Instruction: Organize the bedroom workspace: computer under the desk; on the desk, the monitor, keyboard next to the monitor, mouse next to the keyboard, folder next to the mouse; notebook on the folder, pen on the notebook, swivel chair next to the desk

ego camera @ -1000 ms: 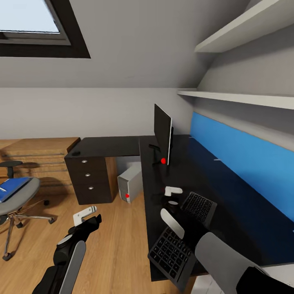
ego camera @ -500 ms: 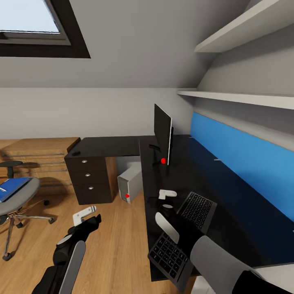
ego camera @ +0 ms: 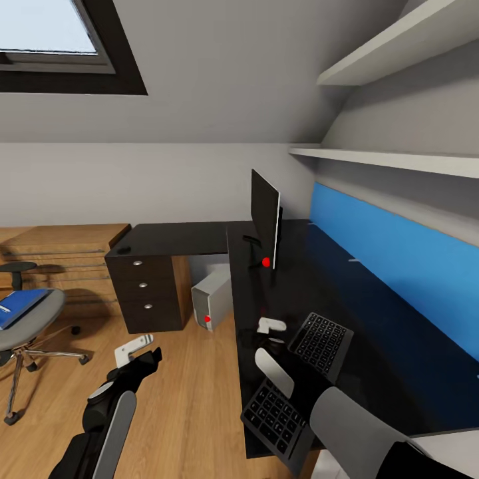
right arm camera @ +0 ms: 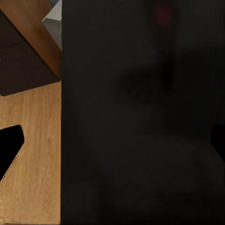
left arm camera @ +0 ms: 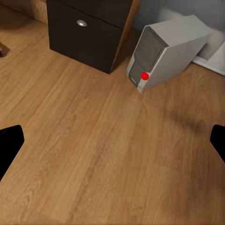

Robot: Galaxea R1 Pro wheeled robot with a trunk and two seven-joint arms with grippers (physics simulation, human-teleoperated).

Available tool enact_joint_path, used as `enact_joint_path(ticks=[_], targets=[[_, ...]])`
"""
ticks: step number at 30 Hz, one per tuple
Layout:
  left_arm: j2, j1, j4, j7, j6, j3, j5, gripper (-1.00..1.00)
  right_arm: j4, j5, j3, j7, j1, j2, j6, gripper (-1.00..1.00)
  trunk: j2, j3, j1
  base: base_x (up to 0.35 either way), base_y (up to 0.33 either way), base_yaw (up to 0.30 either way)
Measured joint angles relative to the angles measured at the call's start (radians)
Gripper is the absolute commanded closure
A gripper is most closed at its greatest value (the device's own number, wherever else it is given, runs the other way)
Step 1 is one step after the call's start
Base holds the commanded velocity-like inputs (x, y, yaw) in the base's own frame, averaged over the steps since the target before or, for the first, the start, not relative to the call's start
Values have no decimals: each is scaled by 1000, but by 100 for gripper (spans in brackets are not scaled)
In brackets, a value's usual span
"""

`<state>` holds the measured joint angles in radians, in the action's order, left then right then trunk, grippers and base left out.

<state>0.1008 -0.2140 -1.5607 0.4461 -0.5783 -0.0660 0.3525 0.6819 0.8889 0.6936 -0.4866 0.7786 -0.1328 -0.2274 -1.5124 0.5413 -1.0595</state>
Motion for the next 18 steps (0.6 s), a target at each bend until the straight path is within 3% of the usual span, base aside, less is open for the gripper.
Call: enact_joint_path(ticks=[5, 14, 18], targets=[[1, 0, -4, 0, 0, -1, 0, -100, -4, 39, -1, 2, 0, 0, -13, -100, 0, 0, 0, 0, 0, 0], [1, 0, -5, 0, 0, -1, 0, -100, -5, 59, -4, 3, 0, 0, -41, -100, 0, 0, 0, 0, 0, 0], [3, 0, -6, 0, 0, 1, 1, -100, -7, 80, -7, 3, 0, 2, -44, -100, -28, 12, -15, 0, 0, 0]])
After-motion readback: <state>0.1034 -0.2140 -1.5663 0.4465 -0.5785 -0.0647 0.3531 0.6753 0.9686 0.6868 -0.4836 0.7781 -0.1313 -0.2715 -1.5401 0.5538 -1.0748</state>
